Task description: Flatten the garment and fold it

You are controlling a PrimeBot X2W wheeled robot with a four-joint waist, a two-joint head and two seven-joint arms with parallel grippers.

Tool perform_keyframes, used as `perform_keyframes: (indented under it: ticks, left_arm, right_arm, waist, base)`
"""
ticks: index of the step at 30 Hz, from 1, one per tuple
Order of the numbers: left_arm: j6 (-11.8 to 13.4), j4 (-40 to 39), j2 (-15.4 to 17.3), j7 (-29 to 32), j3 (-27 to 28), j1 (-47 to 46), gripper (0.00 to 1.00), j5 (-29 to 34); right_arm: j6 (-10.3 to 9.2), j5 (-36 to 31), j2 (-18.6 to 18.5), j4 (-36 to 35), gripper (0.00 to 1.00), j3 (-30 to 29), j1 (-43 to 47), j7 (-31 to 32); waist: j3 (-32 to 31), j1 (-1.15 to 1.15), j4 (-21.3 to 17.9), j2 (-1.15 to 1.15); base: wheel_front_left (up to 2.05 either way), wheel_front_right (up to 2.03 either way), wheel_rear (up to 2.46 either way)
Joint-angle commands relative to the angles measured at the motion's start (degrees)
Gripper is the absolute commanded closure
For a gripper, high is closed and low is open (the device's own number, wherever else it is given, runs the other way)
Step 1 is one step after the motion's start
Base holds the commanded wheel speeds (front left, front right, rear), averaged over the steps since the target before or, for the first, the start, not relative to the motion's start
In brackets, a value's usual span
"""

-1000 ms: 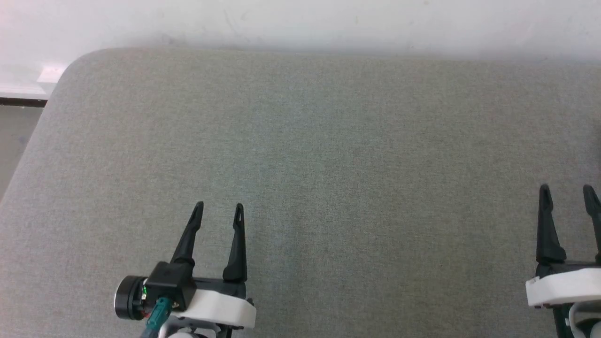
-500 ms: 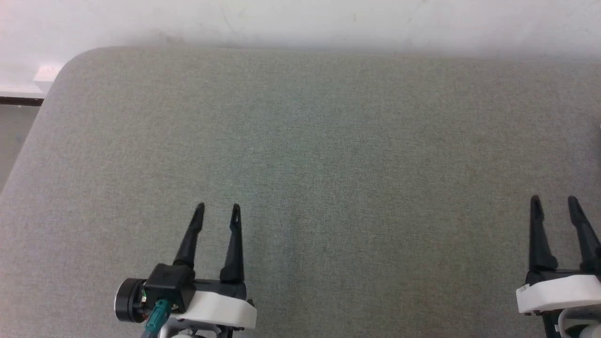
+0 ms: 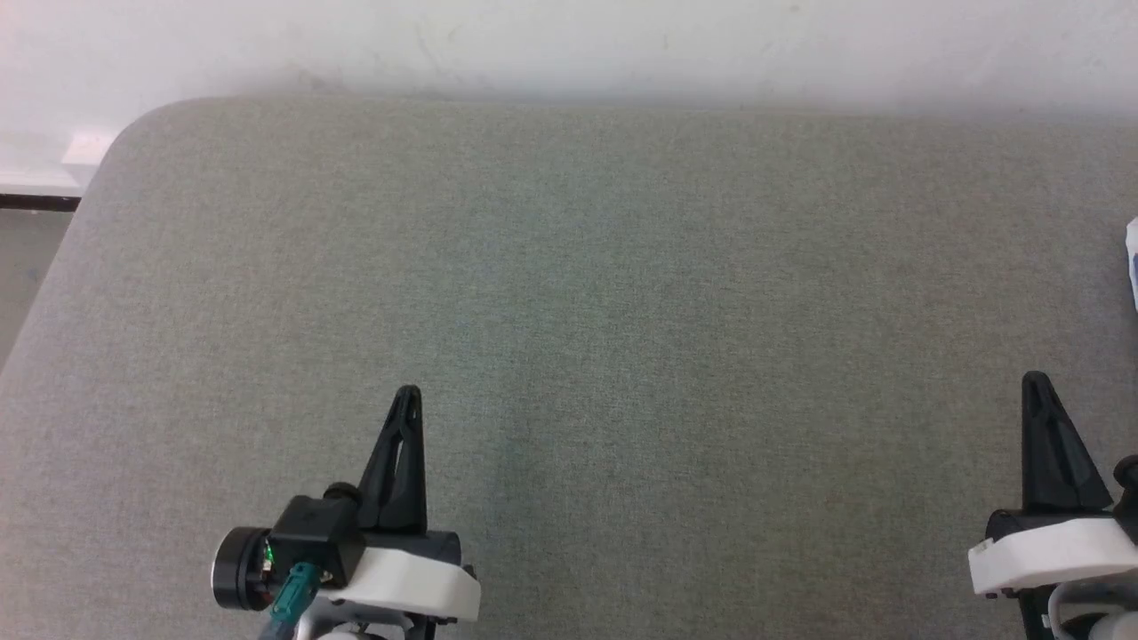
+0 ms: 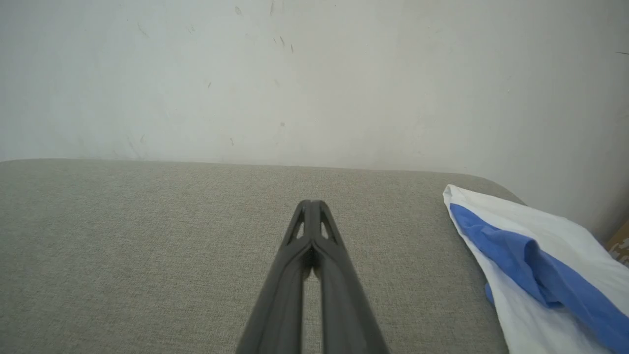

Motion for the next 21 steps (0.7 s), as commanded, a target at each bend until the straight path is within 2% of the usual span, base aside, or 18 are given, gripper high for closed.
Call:
perform_keyframes:
  ticks: [1, 21]
  left_arm:
    - [-0.65, 0.19, -0.2, 0.41, 0.64, -0.08, 1.0, 0.72]
    - [-1.8, 0.54, -0.52, 2.63, 2.67, -0.2, 1.0, 2.19]
  right_arm:
    - [-0.01, -0.23, 0.03, -0.14, 1.0, 0.55, -0.12, 0.32]
    - [-0.03, -0.7, 0.07, -0.39, 1.0, 2.53, -0.31, 2.31]
  waist:
    - [-0.14, 0.0, -0.09, 0.0]
    - [-1.37, 0.0, -0.8, 0.0]
  base:
    - [0.0, 0.0, 0.0]
    - [0.0, 0.0, 0.0]
